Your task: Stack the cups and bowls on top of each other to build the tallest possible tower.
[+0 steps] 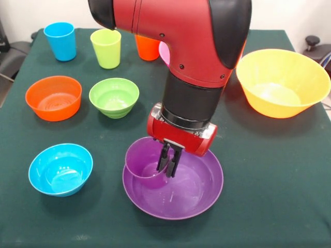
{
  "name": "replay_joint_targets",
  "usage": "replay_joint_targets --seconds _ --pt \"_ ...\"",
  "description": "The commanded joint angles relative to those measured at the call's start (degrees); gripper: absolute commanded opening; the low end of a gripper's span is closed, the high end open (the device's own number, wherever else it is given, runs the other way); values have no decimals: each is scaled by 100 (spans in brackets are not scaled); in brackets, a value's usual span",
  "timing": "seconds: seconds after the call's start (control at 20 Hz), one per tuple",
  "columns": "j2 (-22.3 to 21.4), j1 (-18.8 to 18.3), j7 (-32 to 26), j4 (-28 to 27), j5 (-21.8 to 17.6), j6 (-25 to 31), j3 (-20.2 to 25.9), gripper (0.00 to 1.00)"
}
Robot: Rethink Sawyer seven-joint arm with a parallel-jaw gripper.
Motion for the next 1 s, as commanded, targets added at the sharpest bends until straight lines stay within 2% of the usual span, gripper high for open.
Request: replay_joint_targets --seconds 0.05,0.7,0.75,1.0 --pt "15 -90 -635 564 -497 -314 679 0" --pt "37 -9 -516 573 -518 -392 597 0" --pt "33 5 -480 591 -520 -437 574 100" --pt "24 18 -475 607 -522 -476 568 100"
